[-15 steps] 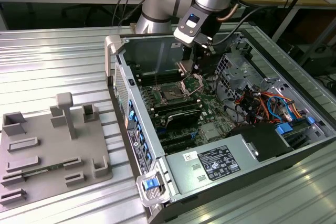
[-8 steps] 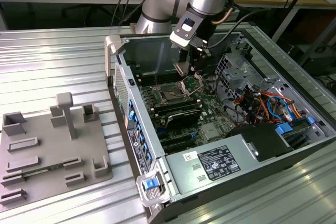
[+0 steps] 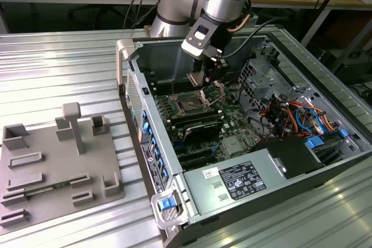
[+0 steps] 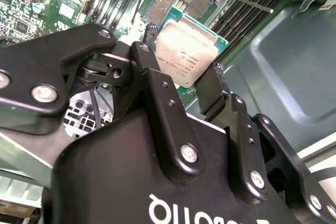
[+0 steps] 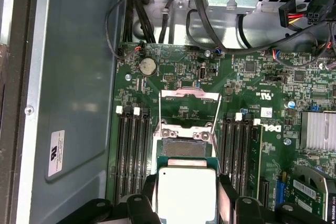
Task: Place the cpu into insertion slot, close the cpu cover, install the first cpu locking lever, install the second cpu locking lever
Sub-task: 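Place the cpu into insertion slot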
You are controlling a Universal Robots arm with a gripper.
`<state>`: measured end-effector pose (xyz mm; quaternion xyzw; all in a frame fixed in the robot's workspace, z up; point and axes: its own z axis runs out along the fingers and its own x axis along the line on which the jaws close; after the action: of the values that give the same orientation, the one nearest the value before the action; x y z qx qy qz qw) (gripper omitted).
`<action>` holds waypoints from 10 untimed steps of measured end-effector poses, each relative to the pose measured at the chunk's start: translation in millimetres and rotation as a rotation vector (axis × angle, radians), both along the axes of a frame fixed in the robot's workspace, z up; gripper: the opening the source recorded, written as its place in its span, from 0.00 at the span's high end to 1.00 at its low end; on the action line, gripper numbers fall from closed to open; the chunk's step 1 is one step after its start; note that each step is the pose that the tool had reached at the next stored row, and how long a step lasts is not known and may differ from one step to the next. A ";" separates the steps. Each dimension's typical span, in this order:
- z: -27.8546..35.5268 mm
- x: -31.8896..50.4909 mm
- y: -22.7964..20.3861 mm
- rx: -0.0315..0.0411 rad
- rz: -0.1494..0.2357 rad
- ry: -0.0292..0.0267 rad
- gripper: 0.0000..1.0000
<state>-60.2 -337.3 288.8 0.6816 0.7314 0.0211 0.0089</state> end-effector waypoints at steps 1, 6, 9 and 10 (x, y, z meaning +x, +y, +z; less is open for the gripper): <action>-0.5 0.0 0.0 0.0000 0.000 0.0000 0.45; -0.6 0.0 0.0 0.0000 0.000 0.0000 0.45; -0.6 0.0 0.0 0.0000 0.000 0.0000 0.45; -0.7 0.0 0.0 0.0000 0.000 0.0000 0.45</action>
<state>-60.2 -337.3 288.1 0.6816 0.7314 0.0211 0.0089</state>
